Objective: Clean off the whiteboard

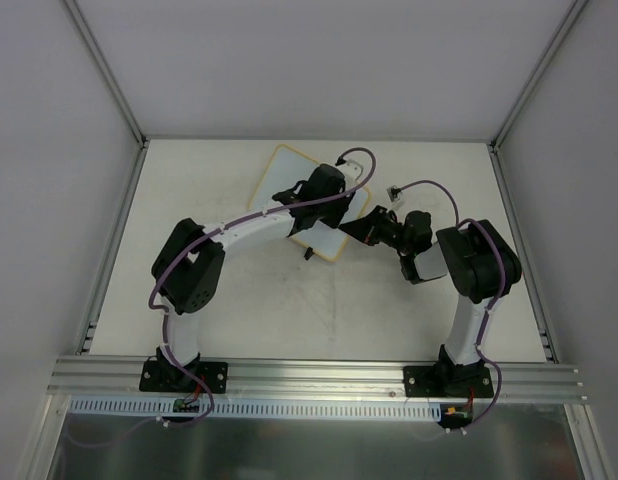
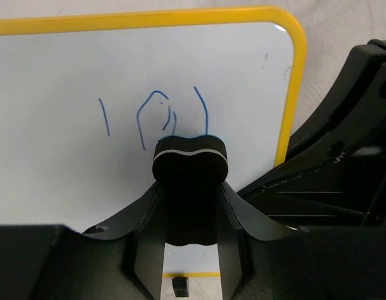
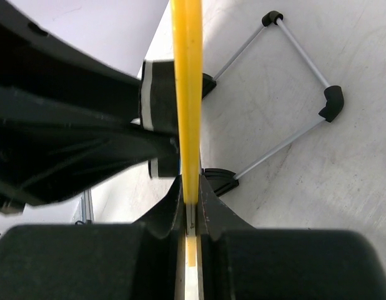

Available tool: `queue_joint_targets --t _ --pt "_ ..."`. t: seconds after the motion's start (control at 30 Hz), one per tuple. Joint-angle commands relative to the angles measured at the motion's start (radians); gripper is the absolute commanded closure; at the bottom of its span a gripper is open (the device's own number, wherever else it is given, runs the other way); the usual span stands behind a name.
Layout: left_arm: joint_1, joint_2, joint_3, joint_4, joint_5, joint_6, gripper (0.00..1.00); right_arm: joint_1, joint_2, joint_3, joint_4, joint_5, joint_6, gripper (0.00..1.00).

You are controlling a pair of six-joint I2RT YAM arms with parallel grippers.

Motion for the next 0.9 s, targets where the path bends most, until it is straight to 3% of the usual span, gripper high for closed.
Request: queue_joint_targets --t 0.0,0.17,0.43,0.87 --pt "0.105 0.037 0.022 -0.047 -0.029 -0.052 1.00 0.012 -0.018 0.010 0.218 -0.014 -0.002 1.00" --pt "0.205 0.028 0.010 -0.051 0.020 -0.079 1.00 0.014 -0.020 0.013 0.217 -0.017 -0.002 1.00" --pt "0.232 0.048 0.039 -0.053 0.037 -0.089 1.00 0.012 -0.018 0.010 0.217 -0.018 -0.002 1.00" --pt "0.044 0.049 0.062 -0.051 0.003 0.016 1.00 0.014 -0.015 0.014 0.217 -0.020 -0.002 1.00"
